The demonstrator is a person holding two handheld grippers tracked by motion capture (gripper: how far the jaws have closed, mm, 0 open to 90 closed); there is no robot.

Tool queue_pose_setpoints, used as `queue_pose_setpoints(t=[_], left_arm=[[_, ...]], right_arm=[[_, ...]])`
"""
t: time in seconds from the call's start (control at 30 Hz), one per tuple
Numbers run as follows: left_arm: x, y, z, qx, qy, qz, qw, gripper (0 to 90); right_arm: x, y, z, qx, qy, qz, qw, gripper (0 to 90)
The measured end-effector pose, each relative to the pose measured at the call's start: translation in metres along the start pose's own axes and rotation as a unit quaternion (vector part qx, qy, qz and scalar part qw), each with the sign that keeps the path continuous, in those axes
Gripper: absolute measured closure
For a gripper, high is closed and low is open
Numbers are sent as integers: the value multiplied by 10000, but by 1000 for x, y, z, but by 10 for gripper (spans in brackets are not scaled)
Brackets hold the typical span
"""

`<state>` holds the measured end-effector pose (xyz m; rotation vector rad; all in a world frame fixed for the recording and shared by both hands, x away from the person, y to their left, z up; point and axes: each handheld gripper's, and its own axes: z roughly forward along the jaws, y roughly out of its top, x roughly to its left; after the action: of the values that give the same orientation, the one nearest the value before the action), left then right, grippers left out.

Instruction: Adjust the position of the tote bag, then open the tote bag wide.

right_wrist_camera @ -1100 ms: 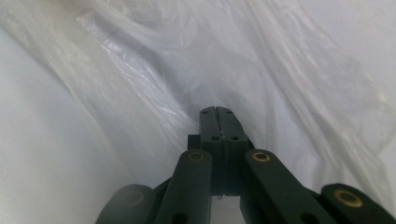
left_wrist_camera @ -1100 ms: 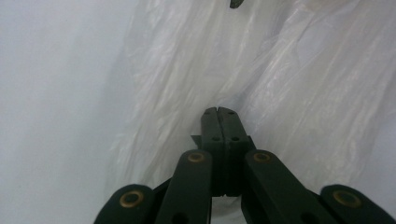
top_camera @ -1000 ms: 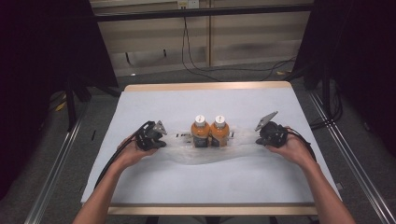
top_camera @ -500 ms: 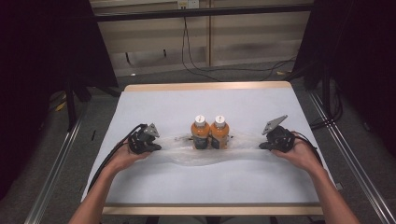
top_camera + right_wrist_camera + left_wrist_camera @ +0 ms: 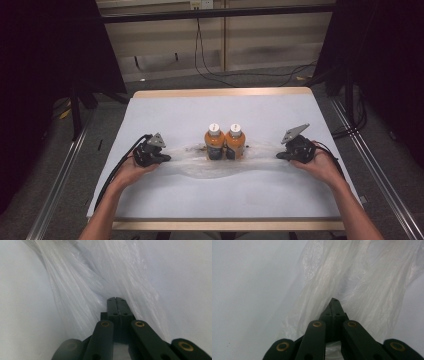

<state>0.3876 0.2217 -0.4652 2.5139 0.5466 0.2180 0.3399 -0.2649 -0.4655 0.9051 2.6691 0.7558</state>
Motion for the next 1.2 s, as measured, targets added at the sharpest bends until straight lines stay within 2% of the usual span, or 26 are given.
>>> queue_pose_setpoints(t=[0.17, 0.23, 0.27, 0.3, 0.43, 0.5, 0.53, 0.6, 0.7, 0.73, 0.8, 0.93, 1.0, 1.03, 1.07, 1.1, 1.2], left_arm=[[1, -2, -1, -64, -20, -132, 9999, 900], [1, -5, 0, -252, -115, -335, 9991, 900], [2, -6, 0, -299, -159, -395, 9986, 900], [1, -7, 0, -330, -198, -420, 9984, 900], [-1, -5, -4, -505, -239, -458, 9974, 900], [-3, -4, -6, -712, -291, -530, 9956, 900], [-5, -2, -10, -873, -239, -549, 9944, 900], [-6, -1, -13, -909, -254, -537, 9941, 900], [-9, 0, -17, -1155, -285, -568, 9913, 900], [-9, 0, -19, -1191, -271, -540, 9910, 900], [-10, 0, -23, -1392, -261, -649, 9878, 900], [-9, -1, -28, -1631, -292, -753, 9833, 900], [-9, 0, -32, -1827, -319, -803, 9794, 900], [-9, 0, -32, -1827, -319, -803, 9794, 900], [-10, 1, -33, -1917, -349, -843, 9772, 900], [-11, 2, -34, -1926, -344, -829, 9772, 900], [-17, 6, -36, -2040, -427, -790, 9748, 900]], right_arm=[[0, 0, 0, -17, -3, 28, 10000, 900], [0, -1, 1, -105, -11, 65, 9999, 900], [0, -2, 0, -152, 5, 192, 9997, 900], [-2, -3, 0, -258, 41, 171, 9995, 900], [-2, -5, -5, -541, 46, 358, 9979, 900], [-1, -5, -10, -752, 64, 382, 9964, 900], [0, -5, -13, -969, 140, 434, 9943, 900], [1, -4, -15, -1014, 126, 449, 9937, 900], [2, -2, -18, -1143, 178, 433, 9923, 900], [3, -1, -19, -1251, 165, 488, 9908, 900], [2, -1, -20, -1298, 197, 510, 9900, 900], [2, 0, -24, -1477, 249, 575, 9870, 900], [3, 2, -25, -1536, 261, 618, 9859, 900], [3, 2, -25, -1536, 261, 618, 9859, 900], [4, 3, -25, -1583, 290, 635, 9849, 900], [5, 4, -26, -1637, 318, 631, 9840, 900], [9, 8, -28, -1721, 365, 602, 9826, 900]])
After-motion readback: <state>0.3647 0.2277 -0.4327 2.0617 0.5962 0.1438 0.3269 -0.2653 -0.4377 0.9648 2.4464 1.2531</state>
